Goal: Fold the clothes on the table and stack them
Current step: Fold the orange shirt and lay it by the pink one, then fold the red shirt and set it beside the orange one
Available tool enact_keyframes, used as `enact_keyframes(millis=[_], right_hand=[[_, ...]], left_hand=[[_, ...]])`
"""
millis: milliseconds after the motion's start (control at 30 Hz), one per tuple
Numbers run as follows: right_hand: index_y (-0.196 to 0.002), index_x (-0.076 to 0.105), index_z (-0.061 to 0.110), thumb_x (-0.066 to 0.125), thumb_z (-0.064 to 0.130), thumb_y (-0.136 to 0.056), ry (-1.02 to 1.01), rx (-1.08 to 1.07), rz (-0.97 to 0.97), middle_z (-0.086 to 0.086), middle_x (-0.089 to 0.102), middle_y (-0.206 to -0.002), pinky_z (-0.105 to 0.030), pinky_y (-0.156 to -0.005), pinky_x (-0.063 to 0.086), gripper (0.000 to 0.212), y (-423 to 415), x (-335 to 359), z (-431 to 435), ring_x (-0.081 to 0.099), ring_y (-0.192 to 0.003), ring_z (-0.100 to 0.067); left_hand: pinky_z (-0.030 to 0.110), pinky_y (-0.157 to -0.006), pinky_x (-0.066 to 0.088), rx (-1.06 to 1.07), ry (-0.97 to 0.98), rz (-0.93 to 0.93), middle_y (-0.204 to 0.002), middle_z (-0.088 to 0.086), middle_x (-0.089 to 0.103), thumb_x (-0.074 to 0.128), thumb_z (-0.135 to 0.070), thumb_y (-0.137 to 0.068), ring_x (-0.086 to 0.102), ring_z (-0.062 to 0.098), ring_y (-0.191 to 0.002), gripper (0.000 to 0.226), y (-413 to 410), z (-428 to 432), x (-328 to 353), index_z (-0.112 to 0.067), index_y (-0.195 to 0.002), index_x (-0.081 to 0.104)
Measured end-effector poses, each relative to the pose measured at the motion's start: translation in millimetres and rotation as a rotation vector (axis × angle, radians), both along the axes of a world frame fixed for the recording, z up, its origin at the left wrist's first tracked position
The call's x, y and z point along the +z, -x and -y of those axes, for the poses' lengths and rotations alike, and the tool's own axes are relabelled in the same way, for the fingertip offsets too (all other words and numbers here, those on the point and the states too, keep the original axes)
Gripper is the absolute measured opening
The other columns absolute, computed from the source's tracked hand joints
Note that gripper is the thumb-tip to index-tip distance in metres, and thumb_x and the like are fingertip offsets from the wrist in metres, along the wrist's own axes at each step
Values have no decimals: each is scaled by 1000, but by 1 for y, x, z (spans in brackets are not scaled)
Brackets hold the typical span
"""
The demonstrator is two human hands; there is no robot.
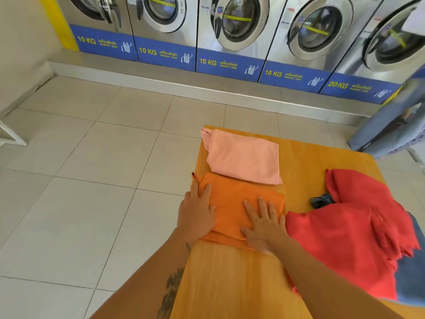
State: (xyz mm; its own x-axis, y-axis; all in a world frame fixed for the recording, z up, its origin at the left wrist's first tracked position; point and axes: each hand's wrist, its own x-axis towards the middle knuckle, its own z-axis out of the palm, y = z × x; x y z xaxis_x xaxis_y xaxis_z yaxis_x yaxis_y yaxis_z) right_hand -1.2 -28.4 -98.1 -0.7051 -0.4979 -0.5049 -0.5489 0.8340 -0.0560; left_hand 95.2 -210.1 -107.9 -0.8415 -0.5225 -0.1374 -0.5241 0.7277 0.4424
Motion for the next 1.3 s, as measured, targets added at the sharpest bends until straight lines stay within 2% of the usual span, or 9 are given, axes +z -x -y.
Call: enact_keyframes(millis=[233, 333, 533, 667, 767, 867, 1000, 1167, 1300], right_hand=[[-152, -11, 46, 37, 58, -92, 73, 44, 2, -1, -24, -163, -61, -119, 0, 78, 1, -2, -10, -18, -150, -32], [-153, -3, 45, 45, 53, -91, 121, 71, 42, 0, -19, -164, -59, -120, 2, 80, 5, 3, -18, -14, -151, -31], [-148, 37, 27, 57, 26, -88, 502, -94, 94, -6, 17, -163, -41, -119, 24, 63, 24, 31, -58, 18, -149, -27], [-135, 53, 28, 56, 17, -80, 582, -140, -165, -5, 42, -148, -45, -109, 36, 55, 50, 56, -128, 38, -136, -29], [-139, 47, 32, 52, 26, -74, 365, -219, -337, -2, 43, -146, -52, -108, 33, 65, 79, 68, -190, 36, -137, -29], [-148, 31, 37, 53, 32, -78, 201, -259, -223, -1, 37, -150, -54, -109, 29, 73, 103, 73, -238, 36, -136, -30], [-150, 28, 29, 56, 29, -81, 380, -273, -107, -11, 44, -138, -51, -102, 39, 75, 126, 72, -262, 44, -125, -38], [-155, 18, 31, 54, 41, -86, 381, -189, -61, -14, 31, -152, -51, -109, 34, 79, 136, 64, -263, 34, -132, -41], [-153, 18, 33, 55, 38, -86, 446, -137, -27, -12, 40, -136, -51, -102, 40, 77, 127, 61, -257, 42, -122, -38]], left_hand=[[47, -111, 29, 103, 22, 159, -156, 10, 10, 36, -55, -95, 23, 31, -137, 67, -42, -19, -12, -41, -153, 6], [49, -111, 26, 184, -5, 104, -156, 9, 13, 46, -53, -92, 20, 31, -139, 66, -47, -28, -6, -40, -151, 21], [48, -107, 31, 163, 50, -143, -143, 1, 39, 54, -30, -88, 32, 25, -132, 41, -24, -54, 29, -30, -130, 54], [39, -102, 39, 33, -105, -299, -127, -2, 50, 54, -15, -85, 47, 20, -120, 44, 13, -104, 54, -24, -128, 56], [35, -105, 38, -121, -215, -283, -132, -5, 45, 50, -13, -88, 42, 15, -125, 48, 41, -157, 61, -25, -134, 50], [33, -112, 31, -238, -250, -199, -141, -5, 37, 46, -14, -90, 33, 16, -135, 54, 66, -202, 58, -25, -142, 42], [32, -113, 28, -307, -261, -74, -154, -3, 27, 43, -14, -93, 25, 18, -143, 58, 99, -232, 55, -26, -149, 33], [43, -119, 20, -301, -133, 156, -163, 4, 12, 43, -6, -88, 12, 26, -149, 76, 132, -239, 51, -31, -155, 16], [49, -120, 10, -321, 84, 372, -157, 7, 24, 45, -14, -86, 7, 31, -148, 86, 143, -242, 40, -33, -155, -2]])
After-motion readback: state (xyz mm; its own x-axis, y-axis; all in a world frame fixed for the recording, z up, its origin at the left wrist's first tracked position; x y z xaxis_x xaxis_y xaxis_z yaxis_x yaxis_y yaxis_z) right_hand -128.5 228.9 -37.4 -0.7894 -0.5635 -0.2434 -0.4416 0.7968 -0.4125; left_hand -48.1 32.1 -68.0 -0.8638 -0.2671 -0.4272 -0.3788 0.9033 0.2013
